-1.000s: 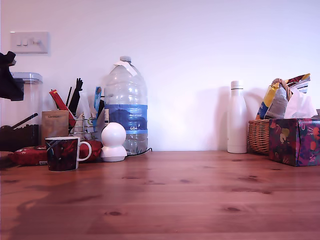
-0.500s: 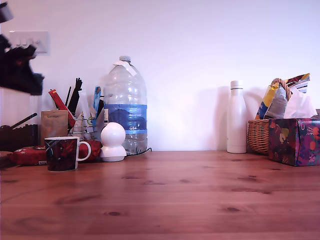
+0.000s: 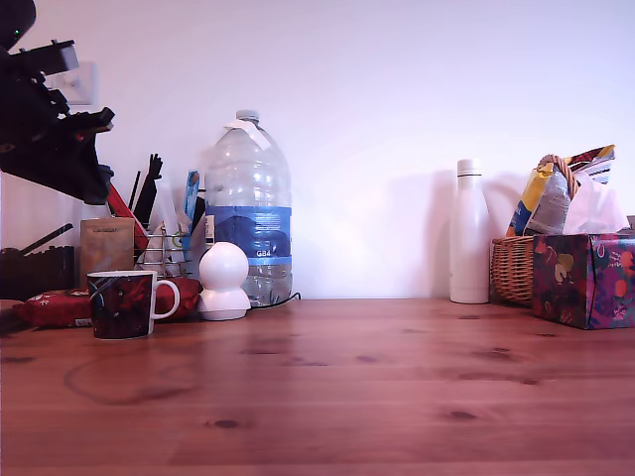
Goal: Pick up the coffee capsules from the table one by one and drop them inside the nearest coffee cup
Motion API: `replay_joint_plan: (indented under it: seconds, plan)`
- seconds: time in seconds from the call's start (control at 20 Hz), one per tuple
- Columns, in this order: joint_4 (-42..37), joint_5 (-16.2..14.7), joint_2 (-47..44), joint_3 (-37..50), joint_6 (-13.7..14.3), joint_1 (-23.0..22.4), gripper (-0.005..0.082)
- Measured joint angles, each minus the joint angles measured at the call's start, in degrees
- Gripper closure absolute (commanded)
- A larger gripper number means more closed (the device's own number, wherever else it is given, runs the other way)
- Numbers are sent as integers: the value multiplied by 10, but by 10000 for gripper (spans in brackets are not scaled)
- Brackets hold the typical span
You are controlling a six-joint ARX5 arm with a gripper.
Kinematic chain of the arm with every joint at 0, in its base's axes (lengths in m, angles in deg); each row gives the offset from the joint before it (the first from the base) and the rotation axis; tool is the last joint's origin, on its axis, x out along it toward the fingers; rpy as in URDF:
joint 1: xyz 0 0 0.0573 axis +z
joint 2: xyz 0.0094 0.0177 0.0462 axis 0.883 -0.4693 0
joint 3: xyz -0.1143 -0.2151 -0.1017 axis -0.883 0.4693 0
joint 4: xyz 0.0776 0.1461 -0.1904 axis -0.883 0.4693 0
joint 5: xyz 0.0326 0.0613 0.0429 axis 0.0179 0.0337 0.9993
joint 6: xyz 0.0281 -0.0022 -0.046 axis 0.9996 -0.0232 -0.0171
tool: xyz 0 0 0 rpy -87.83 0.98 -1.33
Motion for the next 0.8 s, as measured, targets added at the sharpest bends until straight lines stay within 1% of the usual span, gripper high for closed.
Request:
replay_joint_plan:
  seconds: [0.4,0.6,0.8]
  plan:
    - [99,4,-90,-145,1,-4,625]
    - [155,19,-148,-211,1,-15,625]
    - [194,46,-189,-251,1,-25,625]
